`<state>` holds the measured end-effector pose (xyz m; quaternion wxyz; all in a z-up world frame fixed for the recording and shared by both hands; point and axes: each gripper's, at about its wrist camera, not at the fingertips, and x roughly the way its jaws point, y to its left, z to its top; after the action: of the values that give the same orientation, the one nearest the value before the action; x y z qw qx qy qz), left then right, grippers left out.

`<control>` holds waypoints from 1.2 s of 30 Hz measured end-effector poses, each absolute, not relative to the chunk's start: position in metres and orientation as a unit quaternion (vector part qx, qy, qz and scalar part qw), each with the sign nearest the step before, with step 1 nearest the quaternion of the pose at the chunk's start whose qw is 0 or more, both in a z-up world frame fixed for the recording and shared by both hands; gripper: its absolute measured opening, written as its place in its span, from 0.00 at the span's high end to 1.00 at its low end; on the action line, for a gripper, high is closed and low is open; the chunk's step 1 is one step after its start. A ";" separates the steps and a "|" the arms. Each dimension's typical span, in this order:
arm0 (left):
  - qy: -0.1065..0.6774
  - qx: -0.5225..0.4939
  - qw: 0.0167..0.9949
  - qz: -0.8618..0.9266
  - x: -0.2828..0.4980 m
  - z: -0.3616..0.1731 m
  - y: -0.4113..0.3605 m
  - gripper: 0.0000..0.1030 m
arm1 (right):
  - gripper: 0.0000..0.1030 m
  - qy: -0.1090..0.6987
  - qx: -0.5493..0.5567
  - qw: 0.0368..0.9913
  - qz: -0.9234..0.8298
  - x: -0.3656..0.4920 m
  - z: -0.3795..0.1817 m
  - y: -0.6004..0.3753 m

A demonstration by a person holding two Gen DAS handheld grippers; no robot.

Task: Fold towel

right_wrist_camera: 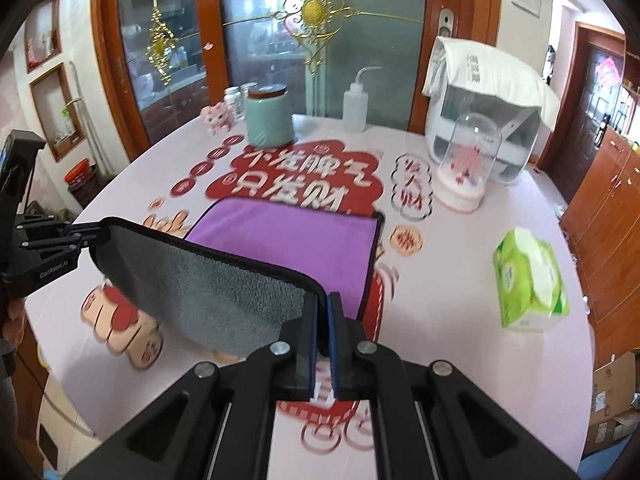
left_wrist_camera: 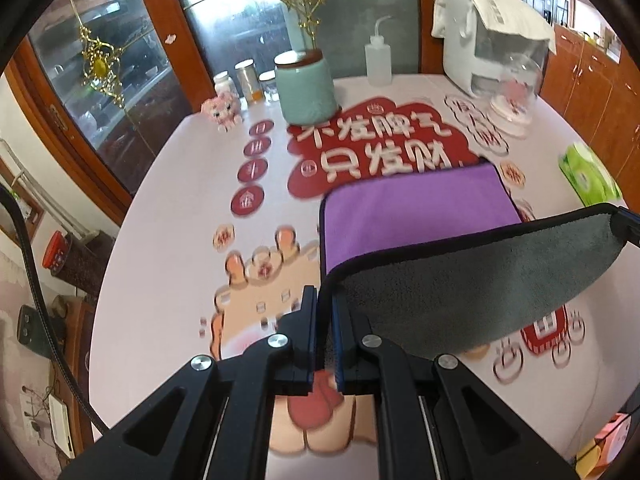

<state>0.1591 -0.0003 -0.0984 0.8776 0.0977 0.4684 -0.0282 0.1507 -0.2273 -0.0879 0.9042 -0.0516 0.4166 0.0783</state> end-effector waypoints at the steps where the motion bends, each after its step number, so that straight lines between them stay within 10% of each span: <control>1: 0.467 0.096 0.879 -0.029 0.168 -0.098 0.000 0.95 | 0.95 0.417 -0.049 0.905 0.074 0.158 -0.087 -0.228; 36: 0.520 0.091 0.849 -0.027 0.354 -0.211 -0.024 0.95 | 0.95 0.510 -0.023 0.859 -0.031 0.345 -0.206 -0.235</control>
<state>0.3545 -0.0244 -0.2111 0.8489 0.0906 0.5201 -0.0273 0.3452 -0.2351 -0.2064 0.8593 -0.0228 0.5100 -0.0310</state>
